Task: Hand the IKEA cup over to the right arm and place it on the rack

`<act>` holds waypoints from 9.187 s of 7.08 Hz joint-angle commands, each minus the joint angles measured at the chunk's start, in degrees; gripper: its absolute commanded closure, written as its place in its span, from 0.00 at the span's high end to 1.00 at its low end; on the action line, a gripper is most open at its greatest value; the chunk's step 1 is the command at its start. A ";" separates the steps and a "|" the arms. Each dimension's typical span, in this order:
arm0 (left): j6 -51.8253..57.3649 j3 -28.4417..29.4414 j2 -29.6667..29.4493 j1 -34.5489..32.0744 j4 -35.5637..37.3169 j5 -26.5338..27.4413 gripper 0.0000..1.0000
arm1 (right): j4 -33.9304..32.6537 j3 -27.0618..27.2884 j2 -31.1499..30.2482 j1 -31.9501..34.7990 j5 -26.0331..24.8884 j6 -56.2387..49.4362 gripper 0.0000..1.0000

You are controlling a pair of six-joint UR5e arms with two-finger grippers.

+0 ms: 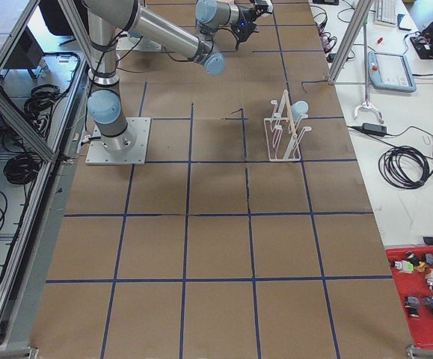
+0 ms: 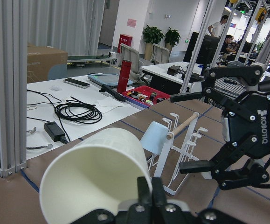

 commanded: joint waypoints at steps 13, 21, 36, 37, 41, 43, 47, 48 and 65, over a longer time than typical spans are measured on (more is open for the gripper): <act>-1.08 -1.62 -0.16 -1.58 3.38 0.29 0.06 | 1.12 -6.23 4.53 4.03 -0.41 1.09 0.98; -1.17 -1.70 0.63 -1.58 3.30 0.20 0.08 | 1.29 -6.06 4.54 4.03 -0.14 0.91 0.56; -3.89 0.05 1.68 8.27 -0.11 13.39 0.99 | 0.77 -6.76 4.11 -4.20 0.20 -2.06 0.13; -3.89 1.53 1.95 8.27 -4.48 20.69 0.99 | 0.77 -6.94 4.02 -6.58 0.12 -8.86 0.11; -13.93 12.23 -0.07 -0.76 -27.49 60.06 0.99 | 0.42 -6.76 4.01 -18.71 -0.31 -48.57 0.07; -22.56 22.33 0.28 -5.16 -49.76 68.80 0.99 | 0.42 -7.72 4.01 -22.32 -0.40 -65.88 0.07; -31.49 28.10 5.18 -9.48 -72.11 71.39 0.99 | 0.42 -13.34 6.73 -30.50 0.56 -92.46 0.06; -31.49 26.61 6.85 -9.58 -72.90 71.48 0.99 | 0.42 -14.57 7.78 -31.82 0.56 -97.82 0.06; -31.14 30.02 7.05 -9.05 -80.38 67.44 0.99 | -19.01 -10.98 20.19 -34.82 -0.75 -102.71 0.06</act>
